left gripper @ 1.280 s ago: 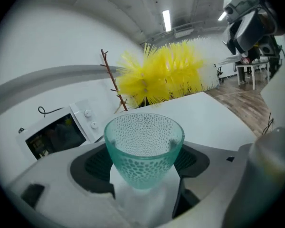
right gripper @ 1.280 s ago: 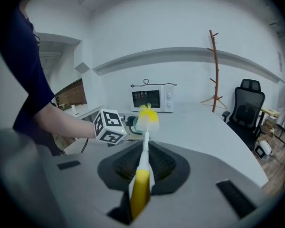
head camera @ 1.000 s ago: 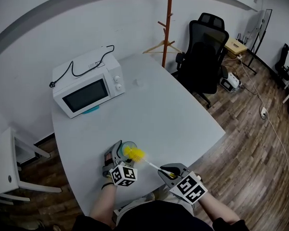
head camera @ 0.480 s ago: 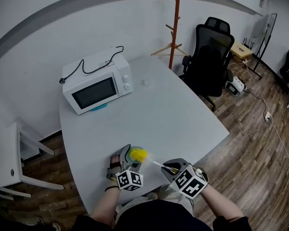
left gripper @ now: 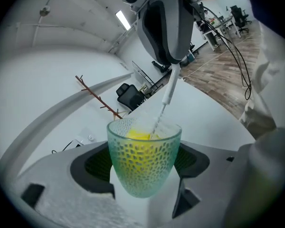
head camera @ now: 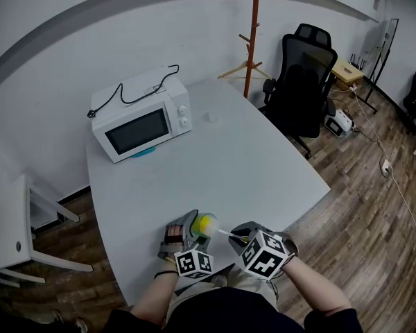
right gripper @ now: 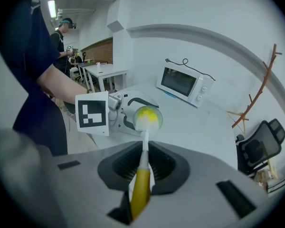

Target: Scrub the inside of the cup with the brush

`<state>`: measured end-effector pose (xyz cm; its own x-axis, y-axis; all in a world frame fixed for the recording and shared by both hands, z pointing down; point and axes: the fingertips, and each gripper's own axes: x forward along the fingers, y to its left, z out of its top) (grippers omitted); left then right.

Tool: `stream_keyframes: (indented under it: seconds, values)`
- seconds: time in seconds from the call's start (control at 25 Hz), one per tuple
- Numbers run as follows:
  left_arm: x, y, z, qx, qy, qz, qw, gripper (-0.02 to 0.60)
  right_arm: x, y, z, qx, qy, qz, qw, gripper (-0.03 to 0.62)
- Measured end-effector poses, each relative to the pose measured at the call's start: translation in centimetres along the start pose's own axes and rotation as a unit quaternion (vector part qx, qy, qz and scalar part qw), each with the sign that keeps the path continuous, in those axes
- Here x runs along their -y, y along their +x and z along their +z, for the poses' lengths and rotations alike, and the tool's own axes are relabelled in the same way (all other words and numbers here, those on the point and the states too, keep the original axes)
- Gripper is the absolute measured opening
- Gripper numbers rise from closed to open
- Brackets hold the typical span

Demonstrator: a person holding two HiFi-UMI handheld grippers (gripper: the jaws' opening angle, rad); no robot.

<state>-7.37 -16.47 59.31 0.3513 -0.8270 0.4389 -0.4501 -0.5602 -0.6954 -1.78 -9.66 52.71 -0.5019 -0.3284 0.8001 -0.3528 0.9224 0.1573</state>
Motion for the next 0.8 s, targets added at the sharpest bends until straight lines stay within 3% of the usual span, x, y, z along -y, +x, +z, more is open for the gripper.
stream_keyframes:
  seconds: [0.2, 0.32, 0.4, 0.56, 0.72, 0.8]
  values:
    - [0.2, -0.2, 0.2, 0.003, -0.011, -0.001, 0.9999, 0.383, -0.2, -0.2, -0.1, -0.009, -0.047, -0.008, 0.999, 0.049]
    - [0.5, -0.3, 0.5, 0.007, -0.017, -0.004, 0.9998, 0.383, 0.0, -0.3, -0.4, -0.018, -0.125, -0.027, 0.992, 0.049]
    - [0.6, -0.4, 0.7, 0.010, -0.019, -0.006, 0.9998, 0.383, 0.2, -0.4, -0.6, -0.028, -0.193, -0.047, 0.980, 0.049]
    - [0.9, -0.4, 1.0, 0.013, -0.027, -0.010, 0.9995, 0.383, 0.3, -0.5, -0.6, -0.040, -0.323, -0.076, 0.943, 0.049]
    - [1.0, -0.4, 1.1, 0.014, -0.034, -0.014, 0.9992, 0.383, 1.3, -0.7, -0.8, -0.060, -0.445, -0.121, 0.885, 0.049]
    - [1.0, -0.4, 1.2, 0.015, -0.036, -0.015, 0.9991, 0.383, 1.0, -0.9, -0.3, -0.057, -0.483, -0.131, 0.864, 0.049]
